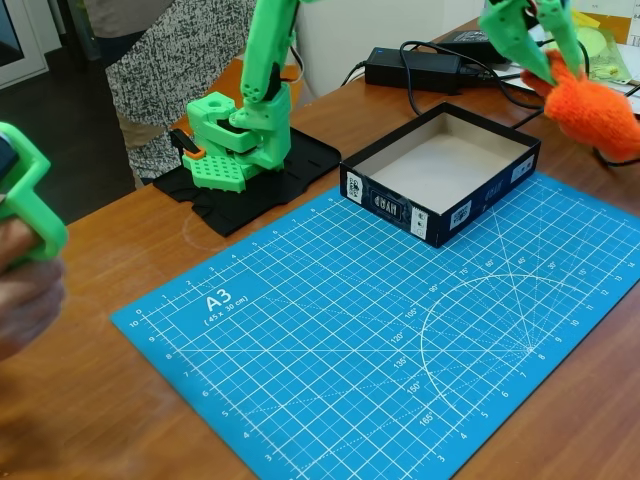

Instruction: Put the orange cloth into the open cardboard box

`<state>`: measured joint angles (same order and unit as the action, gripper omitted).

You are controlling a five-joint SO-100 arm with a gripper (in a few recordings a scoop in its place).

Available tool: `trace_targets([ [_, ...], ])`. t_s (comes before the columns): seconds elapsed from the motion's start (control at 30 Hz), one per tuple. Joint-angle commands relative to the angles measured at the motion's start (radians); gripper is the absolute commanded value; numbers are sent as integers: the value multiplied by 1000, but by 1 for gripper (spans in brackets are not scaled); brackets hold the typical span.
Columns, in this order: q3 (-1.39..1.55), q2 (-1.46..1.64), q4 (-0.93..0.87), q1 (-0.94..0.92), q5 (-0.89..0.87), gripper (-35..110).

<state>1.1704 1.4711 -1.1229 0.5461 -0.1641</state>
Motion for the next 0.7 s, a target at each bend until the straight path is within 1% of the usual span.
trace_targets([
  [0.0, 207, 202, 64, 28, 12, 0],
  [0.13, 459, 388, 144, 41, 49, 0],
  [0.33, 736, 638, 179, 49, 75, 0],
  [0.5, 868, 842, 160, 60, 84, 0],
  [0.67, 931, 936, 124, 67, 89, 0],
])
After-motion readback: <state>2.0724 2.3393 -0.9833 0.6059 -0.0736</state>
